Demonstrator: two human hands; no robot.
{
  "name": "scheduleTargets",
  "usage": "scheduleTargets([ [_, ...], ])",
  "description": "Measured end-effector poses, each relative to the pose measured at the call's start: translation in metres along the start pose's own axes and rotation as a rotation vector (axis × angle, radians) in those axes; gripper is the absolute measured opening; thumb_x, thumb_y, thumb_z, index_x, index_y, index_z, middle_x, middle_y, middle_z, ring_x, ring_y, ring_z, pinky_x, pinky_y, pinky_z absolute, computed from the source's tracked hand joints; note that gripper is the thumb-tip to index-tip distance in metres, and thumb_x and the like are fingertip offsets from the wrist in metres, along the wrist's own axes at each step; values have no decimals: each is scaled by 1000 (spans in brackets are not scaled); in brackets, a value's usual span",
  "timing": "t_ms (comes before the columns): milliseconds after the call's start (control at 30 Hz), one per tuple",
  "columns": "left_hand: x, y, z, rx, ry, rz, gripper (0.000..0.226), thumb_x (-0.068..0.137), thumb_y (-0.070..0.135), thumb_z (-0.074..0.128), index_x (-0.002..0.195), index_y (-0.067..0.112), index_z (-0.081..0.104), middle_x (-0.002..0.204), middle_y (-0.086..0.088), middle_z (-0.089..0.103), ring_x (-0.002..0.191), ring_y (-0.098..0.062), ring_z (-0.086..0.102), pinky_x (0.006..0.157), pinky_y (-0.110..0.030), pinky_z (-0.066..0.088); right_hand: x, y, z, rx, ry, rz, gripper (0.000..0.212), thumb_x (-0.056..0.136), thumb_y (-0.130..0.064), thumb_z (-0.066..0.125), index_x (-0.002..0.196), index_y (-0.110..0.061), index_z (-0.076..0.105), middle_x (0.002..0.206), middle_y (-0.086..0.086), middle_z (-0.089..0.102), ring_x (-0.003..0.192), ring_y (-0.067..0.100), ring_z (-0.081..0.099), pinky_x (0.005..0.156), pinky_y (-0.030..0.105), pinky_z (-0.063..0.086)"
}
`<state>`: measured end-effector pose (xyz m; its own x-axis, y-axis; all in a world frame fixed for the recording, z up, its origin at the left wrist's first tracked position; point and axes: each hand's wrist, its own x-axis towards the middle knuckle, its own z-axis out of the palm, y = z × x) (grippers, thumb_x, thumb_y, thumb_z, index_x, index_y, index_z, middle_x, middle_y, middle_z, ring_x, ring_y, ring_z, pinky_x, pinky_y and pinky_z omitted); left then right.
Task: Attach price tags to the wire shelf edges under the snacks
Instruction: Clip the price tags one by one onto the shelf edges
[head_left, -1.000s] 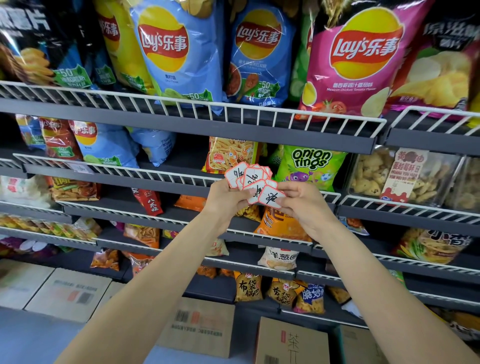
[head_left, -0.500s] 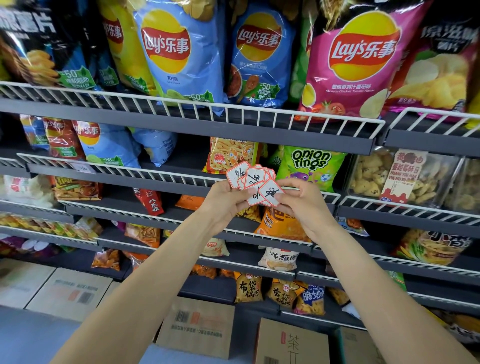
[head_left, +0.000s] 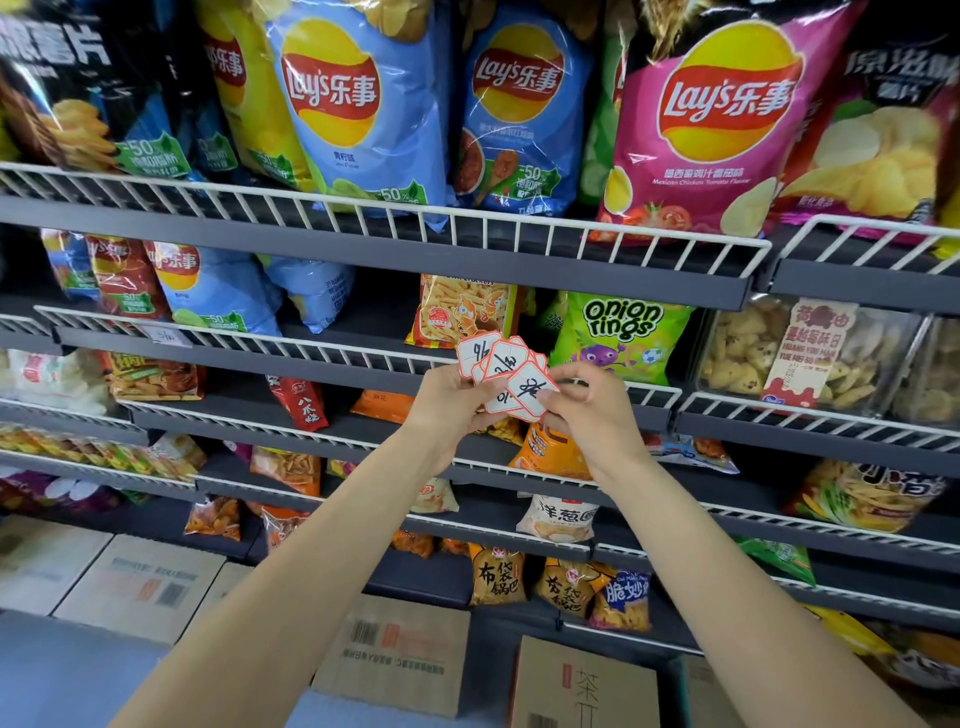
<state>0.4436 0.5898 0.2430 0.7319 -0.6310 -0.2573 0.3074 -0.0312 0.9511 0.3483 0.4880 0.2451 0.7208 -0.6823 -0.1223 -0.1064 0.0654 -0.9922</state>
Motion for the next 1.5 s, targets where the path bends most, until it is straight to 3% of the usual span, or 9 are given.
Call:
scheduleTargets([
  [233, 4, -7, -3, 137, 115, 31, 8, 89, 6, 60, 97, 7, 62, 92, -4, 68, 81, -11, 65, 62, -17, 56, -2, 8, 2, 54, 2, 31, 15, 88, 5, 57, 95, -8, 60, 82, 4, 66, 71, 12, 67, 61, 18, 56],
  [500, 10, -15, -3, 46, 60, -68, 19, 88, 7, 62, 107, 3, 63, 107, -12, 70, 98, -22, 67, 72, -25, 58, 3, 12, -5, 6, 48, 89, 12, 89, -1, 58, 99, -5, 63, 85, 8, 69, 67, 11, 67, 59, 22, 57],
  [633, 15, -18, 0, 41, 79, -82, 14, 88, 5, 61, 102, 5, 62, 108, -11, 68, 100, -22, 66, 72, -25, 57, 8, 13, -14, -48, 80, 89, 14, 90, -5, 57, 102, -7, 63, 91, 10, 69, 78, 18, 67, 71, 31, 59],
  [867, 18, -24, 7, 71, 20, -56, 7, 88, 5, 61, 94, 7, 65, 99, -10, 70, 92, -20, 67, 78, -28, 57, 12, 14, -20, -83, -5, 81, 13, 85, 0, 62, 96, -8, 60, 87, 10, 70, 71, 15, 68, 58, 23, 58],
  [1067, 15, -25, 9, 147, -38, 17, 9, 88, 6, 62, 96, 8, 66, 91, -4, 71, 83, -12, 68, 71, -21, 57, 16, 20, -18, -255, 59, 13, 20, 79, -4, 72, 92, -10, 58, 93, 14, 67, 75, 20, 69, 63, 32, 59],
  [1200, 17, -23, 4, 314, -36, 83, 8, 88, 9, 62, 95, 8, 67, 92, -5, 71, 77, -8, 68, 66, -19, 57, 19, 15, -17, -340, -42, 19, 23, 78, -12, 74, 93, -13, 58, 94, 12, 68, 80, 20, 69, 69, 40, 60],
  [1333, 21, -23, -5, 580, -83, 107, 18, 86, 19, 67, 93, 2, 69, 91, -12, 73, 87, -24, 70, 86, -46, 55, 26, -6, -15, -448, -107, -185, 23, 81, -26, 72, 100, -18, 63, 90, -4, 67, 81, 8, 64, 73, 25, 53],
  [1433, 19, -23, -7, 698, -161, 138, 14, 85, 20, 67, 92, 8, 71, 91, -4, 74, 87, -17, 70, 88, -44, 53, 29, -14, -10, -572, -162, -326, 7, 82, -20, 70, 83, -14, 69, 78, -5, 67, 73, 6, 60, 69, 21, 47],
  [1500, 17, -22, -8, 733, -173, 150, 14, 86, 20, 67, 92, 8, 71, 92, -3, 74, 87, -16, 69, 87, -42, 53, 30, -13, -10, -655, -189, -365, 8, 85, -20, 67, 82, -13, 71, 77, -3, 67, 71, 7, 59, 66, 20, 44],
])
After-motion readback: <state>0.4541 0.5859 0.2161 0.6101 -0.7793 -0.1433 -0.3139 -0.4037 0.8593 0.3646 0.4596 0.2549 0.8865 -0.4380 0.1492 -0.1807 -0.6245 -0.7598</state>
